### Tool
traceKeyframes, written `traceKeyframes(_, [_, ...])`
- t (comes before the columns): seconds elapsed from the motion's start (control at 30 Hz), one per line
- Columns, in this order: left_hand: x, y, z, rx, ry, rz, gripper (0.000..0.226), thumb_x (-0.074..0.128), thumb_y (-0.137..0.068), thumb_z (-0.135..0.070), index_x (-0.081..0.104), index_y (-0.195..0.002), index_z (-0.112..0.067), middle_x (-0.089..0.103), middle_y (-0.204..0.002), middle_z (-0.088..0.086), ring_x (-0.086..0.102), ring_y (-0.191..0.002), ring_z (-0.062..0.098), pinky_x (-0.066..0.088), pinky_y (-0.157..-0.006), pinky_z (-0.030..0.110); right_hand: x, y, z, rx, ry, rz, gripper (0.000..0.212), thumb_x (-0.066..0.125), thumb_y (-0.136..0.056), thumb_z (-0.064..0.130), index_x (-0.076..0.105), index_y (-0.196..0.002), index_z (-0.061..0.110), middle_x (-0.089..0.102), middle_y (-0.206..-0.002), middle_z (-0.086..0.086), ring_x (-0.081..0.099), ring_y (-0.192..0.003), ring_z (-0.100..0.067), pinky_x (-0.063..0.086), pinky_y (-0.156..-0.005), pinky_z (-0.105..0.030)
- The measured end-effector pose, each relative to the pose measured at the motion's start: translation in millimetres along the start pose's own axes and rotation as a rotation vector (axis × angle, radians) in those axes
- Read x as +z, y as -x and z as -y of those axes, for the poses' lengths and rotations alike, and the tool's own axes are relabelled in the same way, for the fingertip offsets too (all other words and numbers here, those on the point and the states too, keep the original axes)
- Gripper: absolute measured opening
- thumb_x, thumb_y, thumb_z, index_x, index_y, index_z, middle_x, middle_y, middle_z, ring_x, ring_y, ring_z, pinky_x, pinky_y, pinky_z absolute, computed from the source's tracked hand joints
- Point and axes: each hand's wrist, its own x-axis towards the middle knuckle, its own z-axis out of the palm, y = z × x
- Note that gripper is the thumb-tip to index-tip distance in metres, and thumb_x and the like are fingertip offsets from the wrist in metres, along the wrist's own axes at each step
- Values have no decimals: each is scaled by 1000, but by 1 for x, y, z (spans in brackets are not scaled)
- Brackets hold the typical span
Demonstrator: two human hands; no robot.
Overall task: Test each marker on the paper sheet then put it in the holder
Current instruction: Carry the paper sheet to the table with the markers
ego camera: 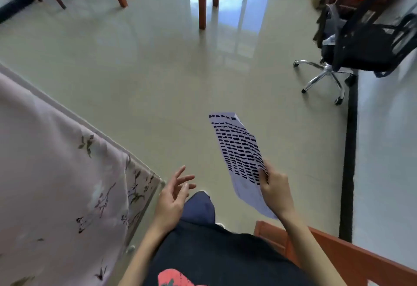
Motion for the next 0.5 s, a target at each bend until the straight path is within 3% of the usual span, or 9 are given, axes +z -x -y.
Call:
traceKeyframes(0.07, [5,-46,-7,-18,-13,-18,36,46,-94,-8,45,-127,-23,64,-110,-3,65,-92,8,52,-80,19,3,-49,1,-7,-22,35,36,42,-94,-2,56,-126,7,65,-70,-10,44,-44,3,36,-51,-3])
traceKeyframes(0.13, [10,-98,-18,-26,-28,-26,37,44,-95,-6,45,-129,-18,63,-112,-4,65,-94,7,51,-80,17,8,-100,-1,-2,-35,61,40,41,-93,-5,55,-128,11,50,-58,15,49,-48,9,35,-51,-5])
traceKeyframes(0.2, [13,-154,-35,-7,-36,-35,37,44,-94,-4,45,-129,-17,63,-111,-3,64,-93,6,50,-80,17,12,-151,-3,8,-8,77,42,42,-92,-6,56,-127,12,39,-53,25,49,-49,13,34,-49,-6])
traceKeyframes(0.33, [15,-263,-90,62,-54,-58,36,44,-94,-2,47,-124,-20,64,-107,-4,65,-89,4,49,-79,14,8,-248,5,45,-4,67,42,42,-90,-7,59,-124,11,45,-56,23,51,-51,9,35,-51,-7])
traceKeyframes(0.5, [18,-378,-161,121,-66,-33,36,44,-94,-3,47,-125,-21,64,-107,-7,64,-92,4,48,-80,14,-4,-366,13,40,6,19,36,45,-92,-3,60,-122,9,58,-67,3,45,-48,-2,34,-52,-12])
